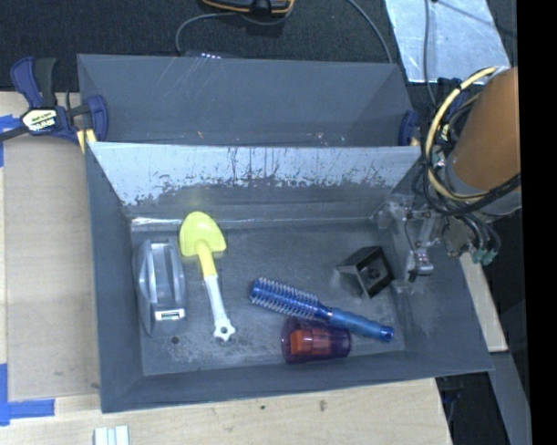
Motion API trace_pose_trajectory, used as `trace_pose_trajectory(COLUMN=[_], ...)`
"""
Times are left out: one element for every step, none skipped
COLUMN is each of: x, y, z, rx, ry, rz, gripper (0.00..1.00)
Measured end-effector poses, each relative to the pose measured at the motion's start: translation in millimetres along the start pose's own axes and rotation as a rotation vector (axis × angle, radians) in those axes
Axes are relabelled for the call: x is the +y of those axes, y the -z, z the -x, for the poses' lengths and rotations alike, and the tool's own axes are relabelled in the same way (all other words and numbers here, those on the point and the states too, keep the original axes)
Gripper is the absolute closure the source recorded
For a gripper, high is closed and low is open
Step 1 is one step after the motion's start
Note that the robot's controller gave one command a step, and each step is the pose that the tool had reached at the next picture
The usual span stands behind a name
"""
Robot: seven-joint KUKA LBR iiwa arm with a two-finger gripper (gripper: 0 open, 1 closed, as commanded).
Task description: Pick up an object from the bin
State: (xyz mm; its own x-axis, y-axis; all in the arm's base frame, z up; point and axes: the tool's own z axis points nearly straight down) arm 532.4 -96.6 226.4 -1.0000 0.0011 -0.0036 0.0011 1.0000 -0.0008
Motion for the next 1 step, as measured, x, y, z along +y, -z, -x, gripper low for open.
trace_pose_trajectory(x=[-0.5], y=[-38.4], z=[-4.9], rx=[-0.007], ry=[-0.017], rz=[-0.001], gripper=[0.00])
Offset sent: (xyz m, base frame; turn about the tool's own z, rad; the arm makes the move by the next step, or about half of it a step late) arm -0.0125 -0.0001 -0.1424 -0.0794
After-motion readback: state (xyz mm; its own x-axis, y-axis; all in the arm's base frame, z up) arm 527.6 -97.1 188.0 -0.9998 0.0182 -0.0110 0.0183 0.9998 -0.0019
